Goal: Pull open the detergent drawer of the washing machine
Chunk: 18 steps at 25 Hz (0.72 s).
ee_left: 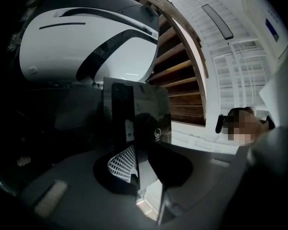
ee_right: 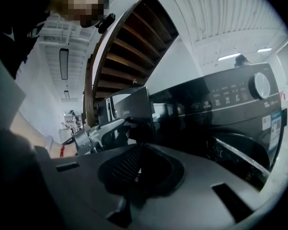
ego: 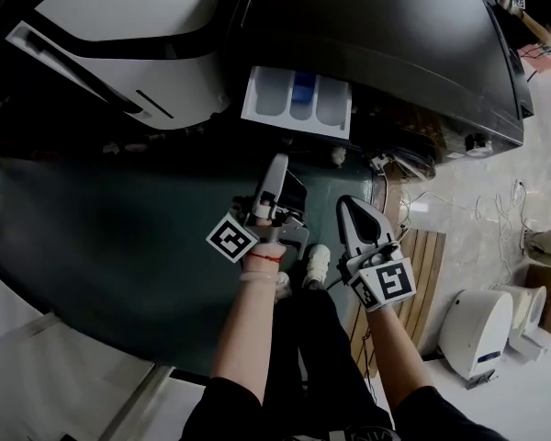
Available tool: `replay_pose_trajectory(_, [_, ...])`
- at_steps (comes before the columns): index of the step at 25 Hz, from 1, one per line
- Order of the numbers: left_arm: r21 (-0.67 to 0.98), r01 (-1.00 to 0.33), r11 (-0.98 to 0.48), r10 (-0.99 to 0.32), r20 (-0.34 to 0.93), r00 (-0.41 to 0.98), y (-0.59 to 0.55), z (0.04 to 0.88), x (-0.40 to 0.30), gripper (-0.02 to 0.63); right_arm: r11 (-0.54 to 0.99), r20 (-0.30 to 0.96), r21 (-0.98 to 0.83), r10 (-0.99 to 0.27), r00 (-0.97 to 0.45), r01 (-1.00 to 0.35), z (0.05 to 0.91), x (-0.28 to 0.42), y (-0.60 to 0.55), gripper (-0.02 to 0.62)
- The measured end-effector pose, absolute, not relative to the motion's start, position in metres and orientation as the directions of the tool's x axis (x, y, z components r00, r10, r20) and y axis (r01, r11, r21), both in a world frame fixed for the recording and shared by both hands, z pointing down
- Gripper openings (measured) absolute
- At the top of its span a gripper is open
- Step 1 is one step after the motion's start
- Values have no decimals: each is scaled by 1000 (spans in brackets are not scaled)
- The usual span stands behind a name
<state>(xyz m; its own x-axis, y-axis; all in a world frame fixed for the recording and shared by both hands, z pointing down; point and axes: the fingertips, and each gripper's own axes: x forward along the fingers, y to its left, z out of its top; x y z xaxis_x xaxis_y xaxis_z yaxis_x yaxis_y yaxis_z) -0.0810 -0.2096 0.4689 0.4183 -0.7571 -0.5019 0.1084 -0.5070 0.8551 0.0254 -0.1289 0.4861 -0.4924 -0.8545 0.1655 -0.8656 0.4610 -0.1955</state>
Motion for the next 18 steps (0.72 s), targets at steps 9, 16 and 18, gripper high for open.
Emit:
replay_pose_trajectory(9, [852, 109, -512, -750, -505, 427, -190, 470, -85, 84, 461, 151, -201, -857, -492, -864, 487, 25, -113, 12])
replay_pose_trajectory(16, [854, 115, -508, -749, -504, 431, -177, 470, -87, 84, 456, 147, -195, -862, -485, -868, 483, 23, -102, 12])
replay_pose_trajectory(18, [854, 117, -507, -748, -504, 431, -173, 470, -88, 84, 452, 157, -186, -863, -481, -872, 485, 24, -99, 12])
